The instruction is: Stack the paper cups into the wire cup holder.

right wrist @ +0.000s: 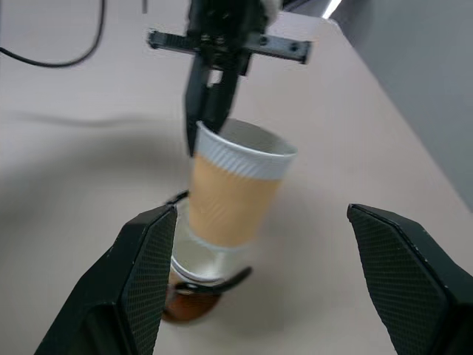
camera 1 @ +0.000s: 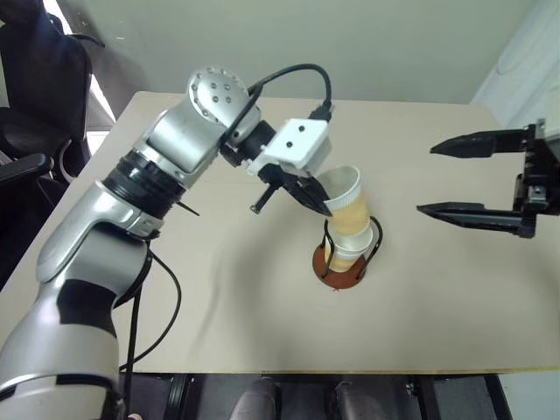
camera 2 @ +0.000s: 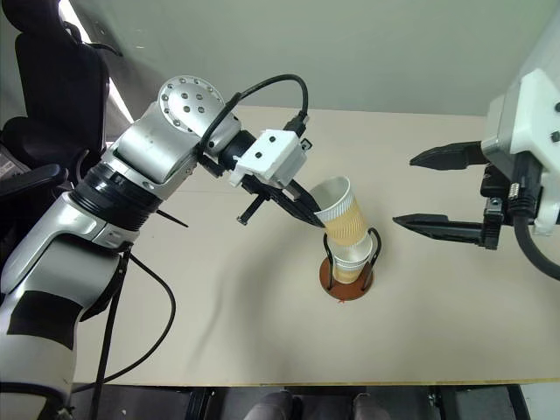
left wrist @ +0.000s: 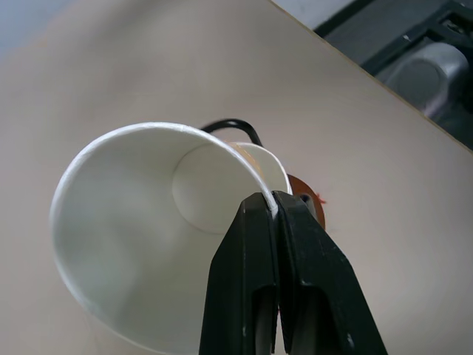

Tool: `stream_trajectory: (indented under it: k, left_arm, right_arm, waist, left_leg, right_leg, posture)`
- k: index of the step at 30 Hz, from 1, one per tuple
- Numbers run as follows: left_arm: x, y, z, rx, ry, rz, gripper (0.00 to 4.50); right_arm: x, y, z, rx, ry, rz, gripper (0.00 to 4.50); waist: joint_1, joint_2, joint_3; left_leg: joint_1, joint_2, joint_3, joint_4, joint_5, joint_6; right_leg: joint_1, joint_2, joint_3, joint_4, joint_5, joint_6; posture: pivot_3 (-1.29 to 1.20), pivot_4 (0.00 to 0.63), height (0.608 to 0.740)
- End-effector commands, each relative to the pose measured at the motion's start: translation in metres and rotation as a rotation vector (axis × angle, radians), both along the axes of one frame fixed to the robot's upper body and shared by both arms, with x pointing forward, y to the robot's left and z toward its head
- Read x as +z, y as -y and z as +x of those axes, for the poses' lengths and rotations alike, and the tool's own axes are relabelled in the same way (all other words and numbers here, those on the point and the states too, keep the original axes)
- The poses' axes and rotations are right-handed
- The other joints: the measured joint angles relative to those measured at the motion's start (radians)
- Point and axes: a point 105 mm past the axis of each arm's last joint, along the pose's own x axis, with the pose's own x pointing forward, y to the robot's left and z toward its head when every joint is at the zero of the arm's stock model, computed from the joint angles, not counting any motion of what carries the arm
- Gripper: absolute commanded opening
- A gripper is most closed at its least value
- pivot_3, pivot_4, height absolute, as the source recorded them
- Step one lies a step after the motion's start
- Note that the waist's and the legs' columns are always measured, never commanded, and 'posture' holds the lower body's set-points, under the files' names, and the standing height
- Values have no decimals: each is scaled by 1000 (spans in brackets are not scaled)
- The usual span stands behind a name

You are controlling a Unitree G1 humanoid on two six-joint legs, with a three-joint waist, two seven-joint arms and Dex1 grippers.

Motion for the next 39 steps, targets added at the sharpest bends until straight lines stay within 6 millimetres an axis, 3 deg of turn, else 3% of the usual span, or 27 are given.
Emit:
stream_trajectory:
  k: [1,17,21,28,31,33,39]
  left_arm:
    - [6,3,-5,-62,49,40,56]
    - [-3,20,7,-112,144,114,56]
    - [-4,23,6,-125,139,109,962]
    - [-2,23,6,-126,139,94,3497]
    - [9,22,8,-80,105,9,4460]
    - [16,20,11,-40,88,-46,4460]
    - [40,-11,15,155,33,-308,4460]
  right_arm:
    - [11,2,-7,-8,48,2,3795]
    - [6,5,-5,-34,36,-6,3795]
    - [5,6,-4,-39,33,-13,3795]
    - [4,7,-3,-41,27,-20,3795]
    - [1,7,1,-43,24,-12,3795]
    - [-2,8,5,-46,21,-6,3795]
    - [-10,19,33,-93,13,61,3795]
  waist:
    - [0,0,0]
    - [6,0,0]
    - [8,0,0]
    - [9,0,0]
    - [10,0,0]
    - [9,0,0]
    - [0,0,0]
  left_leg:
    - [0,0,0,0,0,0]
    - [-1,0,0,2,-1,1]
    - [-3,0,1,6,-1,2]
    - [-3,0,1,10,-2,3]
    - [-3,0,1,15,-4,5]
    - [-3,-1,1,16,-4,6]
    - [-1,-1,2,18,-4,6]
  right_leg:
    - [0,0,0,0,0,0]
    - [-1,0,0,2,0,1]
    - [-1,0,0,3,0,2]
    - [-1,0,0,6,-1,3]
    - [-1,0,1,6,-2,5]
    - [0,0,1,7,-2,5]
    - [-1,0,2,13,-2,5]
  posture:
    - [0,150,740]
    - [0,150,740]
    - [0,150,740]
    - [0,150,740]
    - [0,150,740]
    - [0,150,740]
    - [0,150,740]
